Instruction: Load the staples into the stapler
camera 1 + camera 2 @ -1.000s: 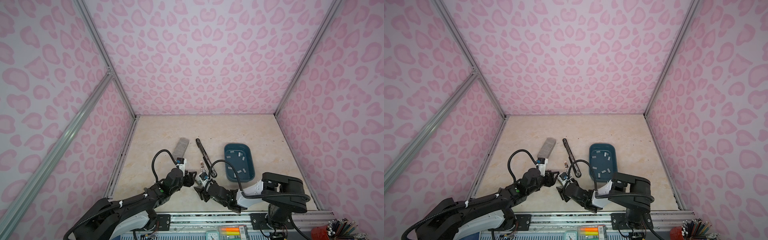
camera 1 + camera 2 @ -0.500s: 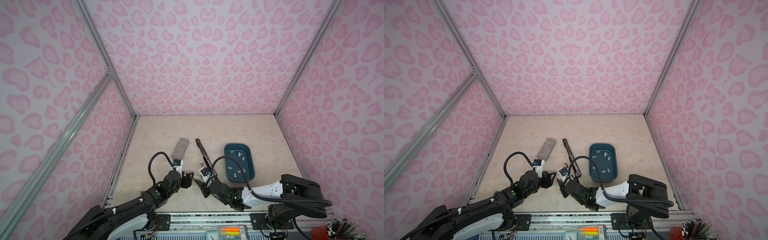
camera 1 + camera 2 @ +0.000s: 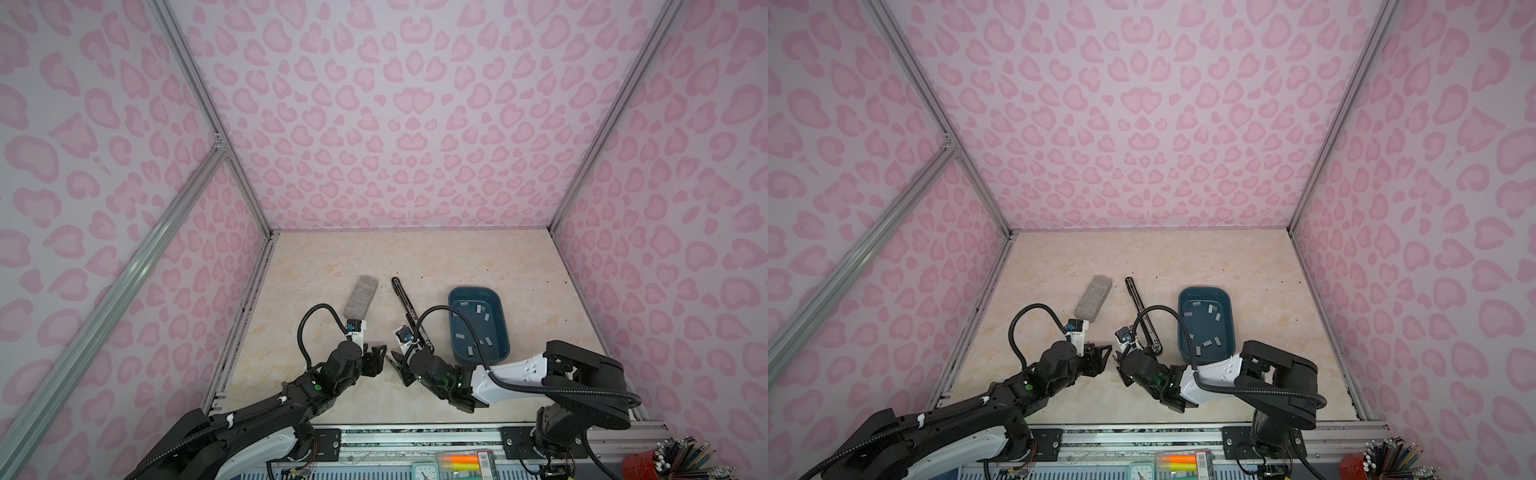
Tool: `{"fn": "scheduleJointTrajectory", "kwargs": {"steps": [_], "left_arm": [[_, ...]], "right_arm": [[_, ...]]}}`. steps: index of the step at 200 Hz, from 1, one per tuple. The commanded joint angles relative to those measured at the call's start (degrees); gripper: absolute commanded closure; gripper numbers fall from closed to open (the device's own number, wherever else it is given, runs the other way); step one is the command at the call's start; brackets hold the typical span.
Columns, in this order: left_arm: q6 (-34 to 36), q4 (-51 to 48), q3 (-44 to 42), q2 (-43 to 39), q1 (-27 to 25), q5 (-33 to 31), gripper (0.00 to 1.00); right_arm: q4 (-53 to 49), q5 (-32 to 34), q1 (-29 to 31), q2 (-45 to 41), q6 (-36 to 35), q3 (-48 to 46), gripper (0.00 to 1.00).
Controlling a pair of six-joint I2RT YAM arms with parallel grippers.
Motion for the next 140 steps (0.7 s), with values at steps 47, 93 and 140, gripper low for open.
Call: {"fn": "scheduleJointTrajectory", "kwargs": {"steps": [47, 93, 140], "left_arm": [[-0.05, 2.02, 0.72, 4.27, -0.03, 0.37, 0.35], [-0.06, 3.46, 0.65, 5.88, -0.05, 1.3, 0.35], [0.06, 4.98, -0.07, 6.68, -0.13, 2.32, 0.35]], "right_arm": [[-0.6, 0.91, -0.04, 0.7, 2.39, -2.07, 0.72], [-0.02, 0.76, -0.01, 1.67, 4.0, -3.18, 0.74], [0.65, 0.67, 0.01, 2.79, 5.18, -3.81, 0.75]]}}
